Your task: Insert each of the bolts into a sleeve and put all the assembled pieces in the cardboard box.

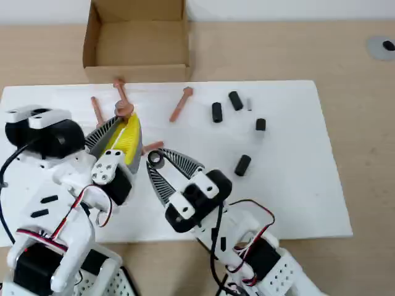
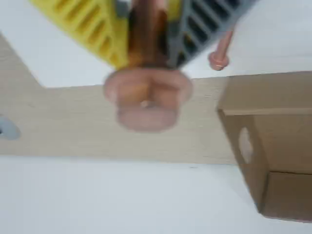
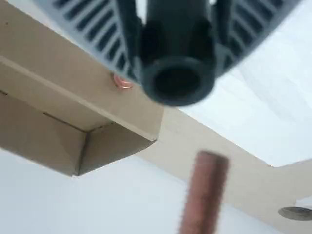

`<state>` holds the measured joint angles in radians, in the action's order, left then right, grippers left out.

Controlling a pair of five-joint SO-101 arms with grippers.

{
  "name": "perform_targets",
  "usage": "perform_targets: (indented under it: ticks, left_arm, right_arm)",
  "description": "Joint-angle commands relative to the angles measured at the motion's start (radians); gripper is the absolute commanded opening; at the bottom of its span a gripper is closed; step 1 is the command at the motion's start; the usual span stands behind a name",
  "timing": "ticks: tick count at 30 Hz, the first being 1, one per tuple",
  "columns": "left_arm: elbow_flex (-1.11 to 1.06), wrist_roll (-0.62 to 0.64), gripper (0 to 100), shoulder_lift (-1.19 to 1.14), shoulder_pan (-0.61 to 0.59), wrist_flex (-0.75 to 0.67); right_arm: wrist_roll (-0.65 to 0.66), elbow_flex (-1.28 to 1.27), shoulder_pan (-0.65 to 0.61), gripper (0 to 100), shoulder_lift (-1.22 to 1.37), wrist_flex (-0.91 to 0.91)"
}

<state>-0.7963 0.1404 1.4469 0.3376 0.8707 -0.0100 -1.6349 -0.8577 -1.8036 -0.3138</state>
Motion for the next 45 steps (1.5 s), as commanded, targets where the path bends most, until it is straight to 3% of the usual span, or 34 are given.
perform_targets:
  ticks: [1, 10, 16, 32, 45]
  left_arm:
    - [0.035, 0.032, 1, 0.008, -0.015, -0.028]
    - [-0.043, 0.037, 1, 0.194, 0.101, 0.021]
    - [-0.069, 0.034, 1, 0.308, 0.1, 0.11]
    - [-0.334, -0.069, 1, 0.371, 0.109, -0.184]
    - [-0.342, -0.077, 1, 0.371, 0.163, -0.19]
  right_arm:
    - [-0.043, 0.073, -0.016, 0.9, -0.102, 0.02]
    - [-0.081, 0.074, -0.016, 0.9, -0.102, 0.0]
    - [-0.137, 0.084, -0.016, 0.9, -0.11, -0.074]
    - [-0.209, 0.119, -0.018, 0.9, -0.104, -0.176]
    - [-0.213, 0.119, -0.018, 0.9, -0.104, -0.176]
